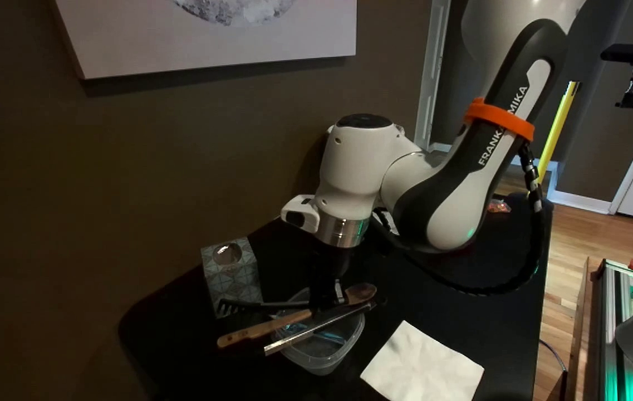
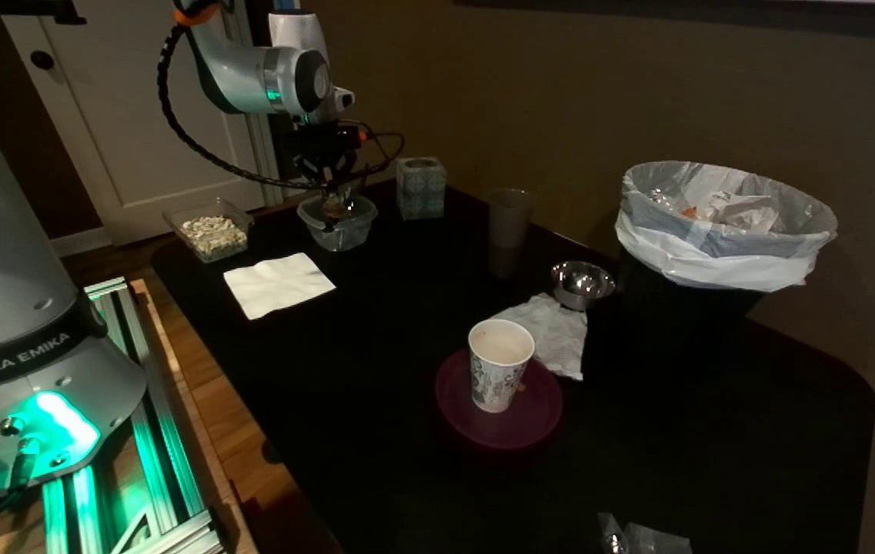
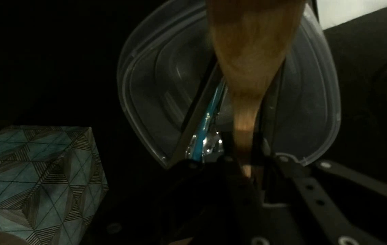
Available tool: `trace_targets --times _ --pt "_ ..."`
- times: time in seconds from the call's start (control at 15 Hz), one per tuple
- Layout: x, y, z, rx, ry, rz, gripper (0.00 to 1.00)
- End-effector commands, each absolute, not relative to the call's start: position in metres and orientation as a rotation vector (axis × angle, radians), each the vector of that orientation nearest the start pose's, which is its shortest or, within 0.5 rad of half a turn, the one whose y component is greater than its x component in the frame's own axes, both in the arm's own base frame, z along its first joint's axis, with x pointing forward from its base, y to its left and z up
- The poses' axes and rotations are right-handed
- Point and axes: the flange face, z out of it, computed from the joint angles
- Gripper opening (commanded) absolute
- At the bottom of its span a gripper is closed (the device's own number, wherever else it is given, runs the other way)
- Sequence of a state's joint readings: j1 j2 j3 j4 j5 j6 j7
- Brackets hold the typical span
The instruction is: Put the wooden spoon on the bowl
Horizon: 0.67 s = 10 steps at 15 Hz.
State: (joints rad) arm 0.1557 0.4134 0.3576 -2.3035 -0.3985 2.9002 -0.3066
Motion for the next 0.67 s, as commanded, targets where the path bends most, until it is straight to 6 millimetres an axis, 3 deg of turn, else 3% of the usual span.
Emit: trace_targets --times 0.0,0.6 --pt "0.448 0.294 0.207 -2.595 -1.751 -0.277 0.04" --pt "0.452 0.3 0.22 -2.646 -1.752 -0.289 0.04"
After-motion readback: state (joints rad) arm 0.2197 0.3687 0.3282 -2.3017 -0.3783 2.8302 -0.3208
